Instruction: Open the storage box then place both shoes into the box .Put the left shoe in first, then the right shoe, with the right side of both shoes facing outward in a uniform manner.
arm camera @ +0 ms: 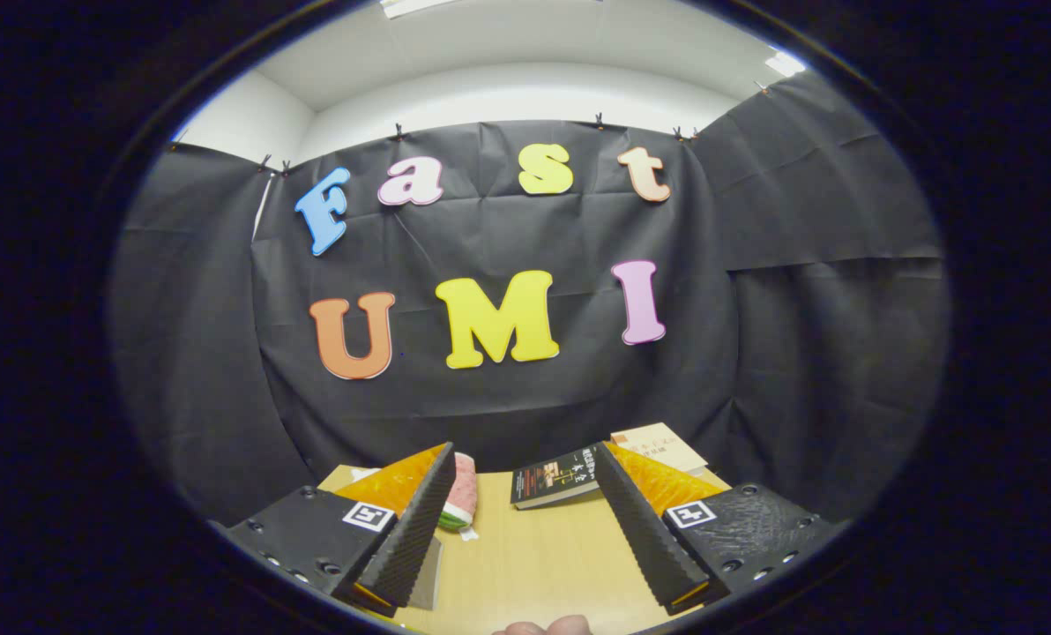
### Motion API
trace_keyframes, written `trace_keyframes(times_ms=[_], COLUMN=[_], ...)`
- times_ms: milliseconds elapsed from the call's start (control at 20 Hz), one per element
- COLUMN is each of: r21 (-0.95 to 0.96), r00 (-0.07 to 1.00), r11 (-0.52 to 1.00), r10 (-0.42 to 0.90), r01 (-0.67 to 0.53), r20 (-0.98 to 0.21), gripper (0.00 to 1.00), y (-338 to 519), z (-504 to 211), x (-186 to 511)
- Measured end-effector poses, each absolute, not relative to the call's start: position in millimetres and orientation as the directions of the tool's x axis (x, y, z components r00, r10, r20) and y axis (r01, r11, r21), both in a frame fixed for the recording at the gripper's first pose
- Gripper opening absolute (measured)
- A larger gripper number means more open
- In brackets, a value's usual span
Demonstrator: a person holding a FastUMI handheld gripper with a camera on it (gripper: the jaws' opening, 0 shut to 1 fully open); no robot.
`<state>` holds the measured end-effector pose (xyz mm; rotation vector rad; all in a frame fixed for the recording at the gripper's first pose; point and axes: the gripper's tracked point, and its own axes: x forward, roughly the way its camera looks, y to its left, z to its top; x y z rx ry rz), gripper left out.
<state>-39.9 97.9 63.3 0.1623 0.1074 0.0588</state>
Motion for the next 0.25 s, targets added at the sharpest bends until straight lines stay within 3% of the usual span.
trace_keyframes(times_ms=[250], r21=[0.157], r00=[0.990], r11=[0.984], r10=[0.101], r01=[-0.085], r20=[-0.099], gripper=[0.96], y=[115], z=[66], x=[-38])
